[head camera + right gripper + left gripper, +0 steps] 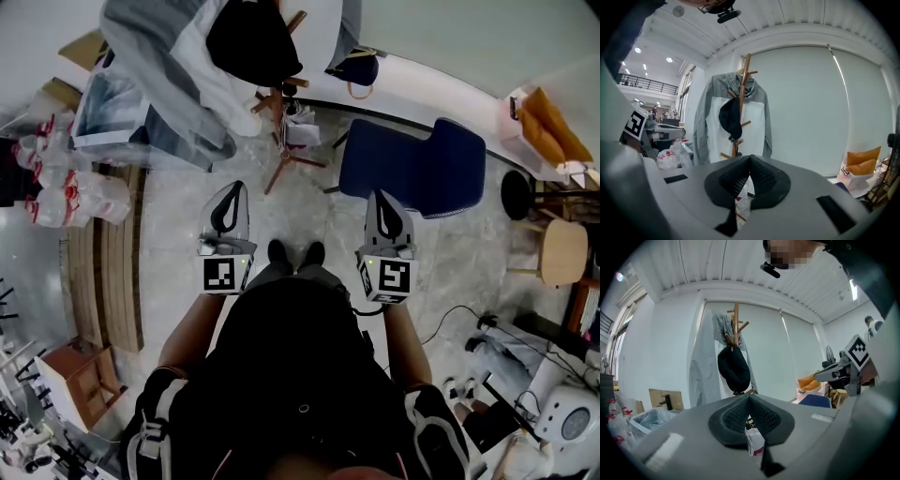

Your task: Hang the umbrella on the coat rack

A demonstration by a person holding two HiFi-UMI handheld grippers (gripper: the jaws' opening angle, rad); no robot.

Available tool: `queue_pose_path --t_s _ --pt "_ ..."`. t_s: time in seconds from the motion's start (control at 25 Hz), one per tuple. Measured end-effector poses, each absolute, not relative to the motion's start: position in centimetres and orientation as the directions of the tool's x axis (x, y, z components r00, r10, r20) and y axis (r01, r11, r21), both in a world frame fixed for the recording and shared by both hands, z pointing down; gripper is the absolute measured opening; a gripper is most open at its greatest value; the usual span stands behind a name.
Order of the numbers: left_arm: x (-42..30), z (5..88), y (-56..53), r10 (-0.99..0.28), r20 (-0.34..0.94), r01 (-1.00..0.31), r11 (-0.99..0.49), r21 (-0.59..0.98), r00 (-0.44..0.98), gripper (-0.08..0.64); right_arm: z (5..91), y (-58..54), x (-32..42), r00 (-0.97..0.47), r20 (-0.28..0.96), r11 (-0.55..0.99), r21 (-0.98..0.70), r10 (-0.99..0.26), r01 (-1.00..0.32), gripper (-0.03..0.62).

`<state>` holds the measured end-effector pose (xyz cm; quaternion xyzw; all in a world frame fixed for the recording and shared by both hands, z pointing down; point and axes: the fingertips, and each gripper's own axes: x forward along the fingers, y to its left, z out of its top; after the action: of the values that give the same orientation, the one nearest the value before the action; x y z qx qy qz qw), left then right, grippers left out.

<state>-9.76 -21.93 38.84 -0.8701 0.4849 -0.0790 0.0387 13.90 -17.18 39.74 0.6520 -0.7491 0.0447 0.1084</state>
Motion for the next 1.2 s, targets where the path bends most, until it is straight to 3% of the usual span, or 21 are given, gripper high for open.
queue_pose_path --t_s 1.2 --pt "-10.1 39.4 -21.6 -0.856 0.112 -0.844 -0.517 -0.146 0.505 0.0 40.4 -17.7 13.4 -0.131 0.261 0.158 0.088 -0.956 -0.983 0.0"
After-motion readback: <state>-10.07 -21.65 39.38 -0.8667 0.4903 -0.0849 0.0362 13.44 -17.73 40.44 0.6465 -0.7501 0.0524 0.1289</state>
